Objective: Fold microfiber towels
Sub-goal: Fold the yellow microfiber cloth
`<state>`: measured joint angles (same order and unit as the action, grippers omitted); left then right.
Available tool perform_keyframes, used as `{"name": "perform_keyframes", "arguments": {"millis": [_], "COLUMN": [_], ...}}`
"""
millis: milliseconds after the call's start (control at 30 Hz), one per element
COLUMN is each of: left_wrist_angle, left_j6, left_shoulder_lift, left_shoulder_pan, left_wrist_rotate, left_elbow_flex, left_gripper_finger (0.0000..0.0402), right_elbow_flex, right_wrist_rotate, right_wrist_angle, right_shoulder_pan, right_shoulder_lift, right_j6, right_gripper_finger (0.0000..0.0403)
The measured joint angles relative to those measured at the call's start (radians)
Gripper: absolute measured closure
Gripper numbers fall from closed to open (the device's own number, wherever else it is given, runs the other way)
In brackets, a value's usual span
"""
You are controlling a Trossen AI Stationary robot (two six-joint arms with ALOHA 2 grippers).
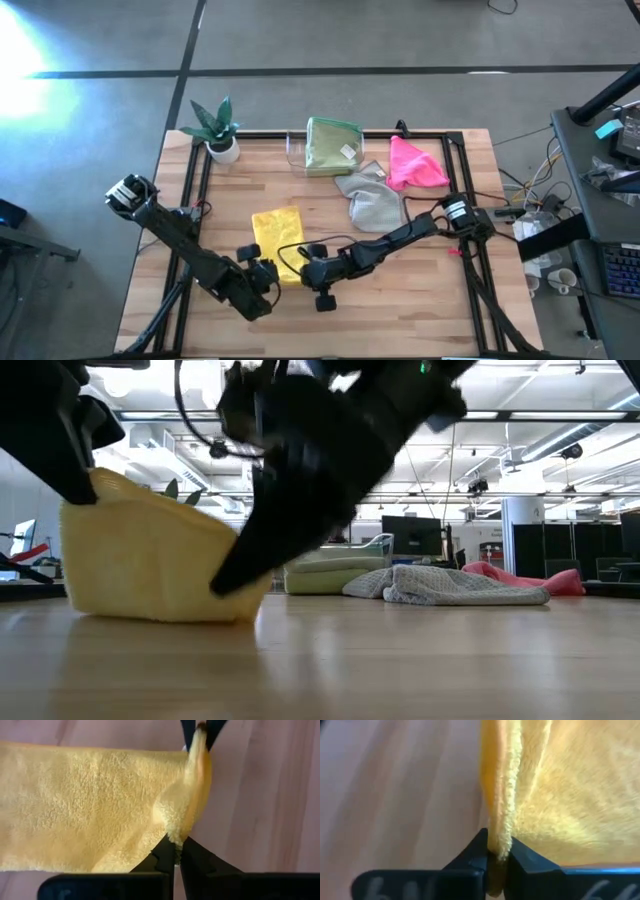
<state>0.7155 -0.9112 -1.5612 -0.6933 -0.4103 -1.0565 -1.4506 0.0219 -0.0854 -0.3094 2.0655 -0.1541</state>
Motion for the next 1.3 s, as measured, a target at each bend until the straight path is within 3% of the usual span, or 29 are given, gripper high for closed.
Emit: {"name": "perform_keyframes", "arguments": {"millis": [300,600,767,1033,1300], "left_wrist_angle": [-0.008,-0.022,-0.020,0.154,0.176], "left_j6": [0.004,0.000,-0.023,-0.053,0.004], "left_shoulder_lift": [0.000,0.000,-0.001,-0.017,-0.055], "left_shoulder_pan": [0.000,-0.002,-0.001,0.070,0.160], "left_wrist_rotate": [0.093,0.179,0.189,0.143,0.161], "left_elbow_flex": [-0.014,-0.151,-0.191,-0.174,-0.158], "left_gripper_finger": [0.0400,0.0401,0.0401,0.0401,0.0401], "right_elbow_flex": [0.000,-0.001,-0.001,-0.002,-0.001], "right_wrist_rotate": [-0.023,-0.032,-0.023,0.013,0.003], "right_wrist_angle": [-0.157,-0.230,-0.243,-0.337,-0.362], "right_shoulder_pan": [-0.019,-0.105,-0.127,-0.028,0.068], "right_shoulder_lift": [-0.150,-0.247,-0.261,-0.210,-0.177], "right_j6": [-0.135,-0.347,-0.375,-0.366,-0.358], "right_gripper_finger": [0.0393,0.0394,0.0394,0.0394,0.0394]}}
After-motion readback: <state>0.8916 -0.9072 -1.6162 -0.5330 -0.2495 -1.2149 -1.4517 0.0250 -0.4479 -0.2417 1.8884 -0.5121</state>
